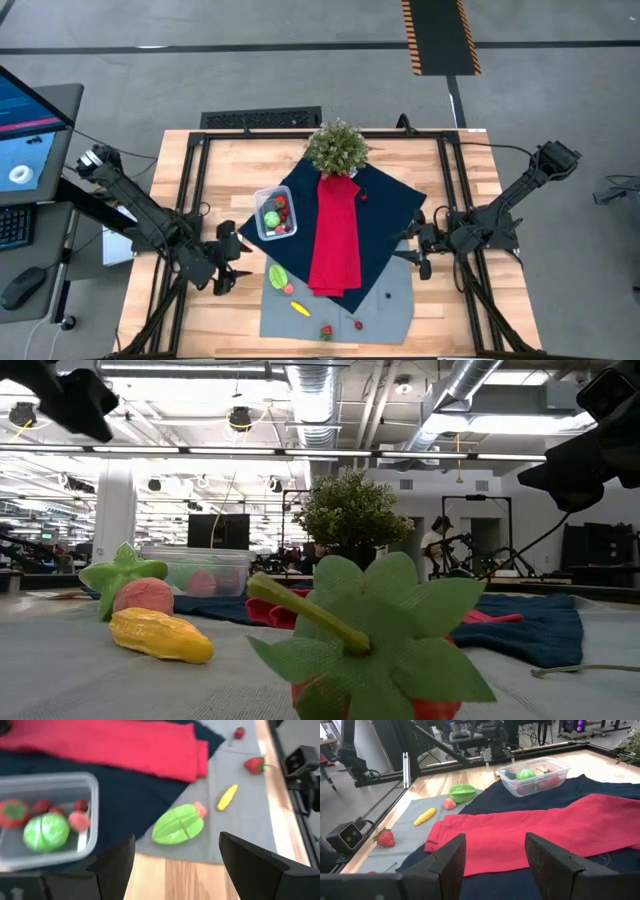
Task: Pick and placing Produce into tupperware
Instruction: Put the green starfruit into the transparent bin
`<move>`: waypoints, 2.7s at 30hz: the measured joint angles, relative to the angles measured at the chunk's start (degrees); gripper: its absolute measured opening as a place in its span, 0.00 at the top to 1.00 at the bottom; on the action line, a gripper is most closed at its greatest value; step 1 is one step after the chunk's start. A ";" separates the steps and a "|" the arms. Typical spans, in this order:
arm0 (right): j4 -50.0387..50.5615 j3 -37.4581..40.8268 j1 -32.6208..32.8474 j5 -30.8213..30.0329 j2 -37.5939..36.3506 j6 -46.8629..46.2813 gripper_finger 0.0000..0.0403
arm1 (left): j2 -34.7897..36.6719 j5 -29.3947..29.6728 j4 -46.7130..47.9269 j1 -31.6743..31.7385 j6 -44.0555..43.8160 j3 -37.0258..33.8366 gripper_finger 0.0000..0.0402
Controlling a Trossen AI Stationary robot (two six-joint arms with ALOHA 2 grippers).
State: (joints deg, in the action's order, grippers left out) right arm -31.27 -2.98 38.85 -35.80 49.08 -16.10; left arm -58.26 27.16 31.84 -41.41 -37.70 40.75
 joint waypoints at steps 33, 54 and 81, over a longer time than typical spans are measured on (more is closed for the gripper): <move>1.09 -0.02 0.00 0.01 0.00 0.00 0.44 | -21.93 -18.21 -9.89 11.76 44.65 1.61 0.31; 2.66 -0.02 0.02 0.01 0.00 0.00 0.44 | -26.29 -26.66 -12.99 17.23 55.67 5.95 0.29; 5.53 -0.04 0.00 0.01 0.00 0.00 0.44 | -33.75 -30.82 -15.91 20.99 55.09 6.29 0.03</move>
State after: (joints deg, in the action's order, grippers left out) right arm -25.74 -3.03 38.85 -35.79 49.08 -16.10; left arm -92.01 -3.66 15.92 -20.43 17.39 47.05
